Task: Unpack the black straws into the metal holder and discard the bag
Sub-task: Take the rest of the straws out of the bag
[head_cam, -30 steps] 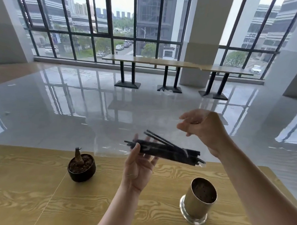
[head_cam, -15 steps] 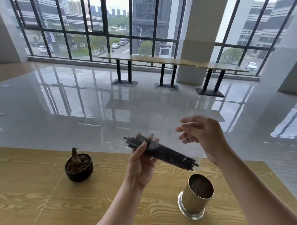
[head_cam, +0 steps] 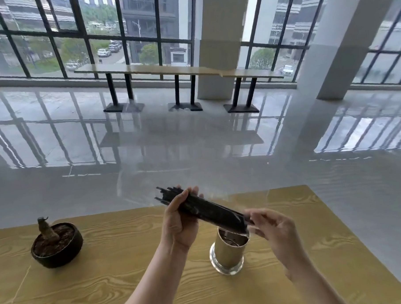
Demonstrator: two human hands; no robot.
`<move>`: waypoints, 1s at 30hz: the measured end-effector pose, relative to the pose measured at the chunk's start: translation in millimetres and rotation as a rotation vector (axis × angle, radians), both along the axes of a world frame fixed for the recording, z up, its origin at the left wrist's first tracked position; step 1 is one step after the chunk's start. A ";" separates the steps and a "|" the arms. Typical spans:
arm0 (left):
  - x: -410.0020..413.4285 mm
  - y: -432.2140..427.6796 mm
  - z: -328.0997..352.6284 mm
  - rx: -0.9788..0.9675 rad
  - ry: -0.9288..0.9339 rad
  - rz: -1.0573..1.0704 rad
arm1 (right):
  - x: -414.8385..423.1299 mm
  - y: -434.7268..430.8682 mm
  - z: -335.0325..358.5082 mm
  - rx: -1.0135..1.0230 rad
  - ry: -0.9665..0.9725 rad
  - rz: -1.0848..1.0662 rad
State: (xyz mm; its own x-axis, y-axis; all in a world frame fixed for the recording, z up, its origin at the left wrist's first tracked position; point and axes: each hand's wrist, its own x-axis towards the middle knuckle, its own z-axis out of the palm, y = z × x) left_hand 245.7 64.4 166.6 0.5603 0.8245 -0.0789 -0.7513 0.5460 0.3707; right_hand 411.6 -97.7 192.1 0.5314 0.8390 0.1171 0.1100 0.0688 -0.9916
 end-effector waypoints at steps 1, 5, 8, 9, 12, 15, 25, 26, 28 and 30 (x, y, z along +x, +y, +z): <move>7.8 -5.1 -1.3 0.013 -0.004 -0.037 | 0.9 -6.3 -5.1 0.031 0.002 -0.080; 37.2 -24.7 -5.2 0.012 -0.053 -0.151 | 19.2 -32.1 -6.7 0.132 -0.019 -0.278; 61.6 -38.5 -8.0 -0.037 -0.093 -0.189 | 33.5 -52.3 -6.7 0.101 -0.038 -0.296; 70.1 -43.8 -8.6 -0.049 -0.103 -0.212 | 39.1 -59.0 -7.8 0.112 -0.007 -0.331; 90.3 -62.6 -12.0 -0.098 -0.104 -0.269 | 50.5 -79.5 -11.5 0.068 0.072 -0.370; 108.7 -79.9 -17.7 -0.163 -0.079 -0.298 | 57.6 -97.9 -15.9 0.061 0.157 -0.394; 144.6 -130.5 -24.6 -0.221 -0.037 -0.430 | 80.6 -139.7 -8.7 0.068 -0.024 -0.626; 148.1 -135.3 -25.6 -0.235 -0.028 -0.436 | 83.3 -143.4 -7.6 0.061 -0.063 -0.630; 155.1 -143.2 -27.9 -0.268 -0.051 -0.445 | 88.9 -148.8 -5.1 0.052 -0.119 -0.628; 160.3 -149.0 -30.2 -0.291 -0.083 -0.455 | 94.5 -152.7 -2.3 0.043 -0.146 -0.625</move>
State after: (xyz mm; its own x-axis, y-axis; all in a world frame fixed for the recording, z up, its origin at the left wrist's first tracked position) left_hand 406.0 -84.5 136.4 0.8694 0.4484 -0.2078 -0.4358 0.8938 0.1057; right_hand 506.1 -250.4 189.8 0.8944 0.3694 0.2522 0.2761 -0.0125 -0.9610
